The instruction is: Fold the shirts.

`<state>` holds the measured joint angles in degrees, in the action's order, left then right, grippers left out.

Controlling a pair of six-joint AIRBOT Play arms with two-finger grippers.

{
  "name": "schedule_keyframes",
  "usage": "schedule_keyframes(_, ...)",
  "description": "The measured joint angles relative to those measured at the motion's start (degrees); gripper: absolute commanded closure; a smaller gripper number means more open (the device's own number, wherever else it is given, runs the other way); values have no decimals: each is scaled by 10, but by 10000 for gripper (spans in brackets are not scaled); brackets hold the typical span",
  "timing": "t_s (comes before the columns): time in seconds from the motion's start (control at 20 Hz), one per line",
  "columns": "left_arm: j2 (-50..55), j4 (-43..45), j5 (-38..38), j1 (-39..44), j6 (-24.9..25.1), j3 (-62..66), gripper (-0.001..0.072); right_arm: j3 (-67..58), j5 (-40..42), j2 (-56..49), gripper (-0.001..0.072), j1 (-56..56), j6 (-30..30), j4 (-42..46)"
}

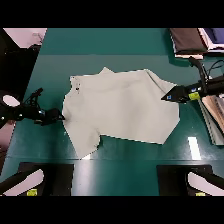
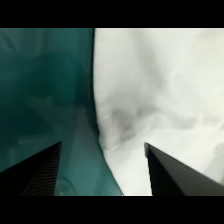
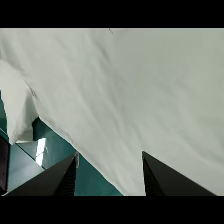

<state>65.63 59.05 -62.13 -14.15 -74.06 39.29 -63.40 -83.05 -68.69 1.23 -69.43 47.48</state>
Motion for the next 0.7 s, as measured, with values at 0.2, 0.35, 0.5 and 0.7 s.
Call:
schedule_keyframes(0.2,-1,-35,18,9,14,-25,110,33,28,49,263,0,1,2)
schedule_keyframes(0.35,-2,-44,34,30,18,-31,111,42,35,67,263,0,1,5)
schedule_keyframes(0.5,0,-48,42,55,20,-35,531,45,35,75,263,0,-3,14)
schedule_keyframes(0.7,-2,-53,38,68,19,-29,672,51,25,78,263,0,-38,74)
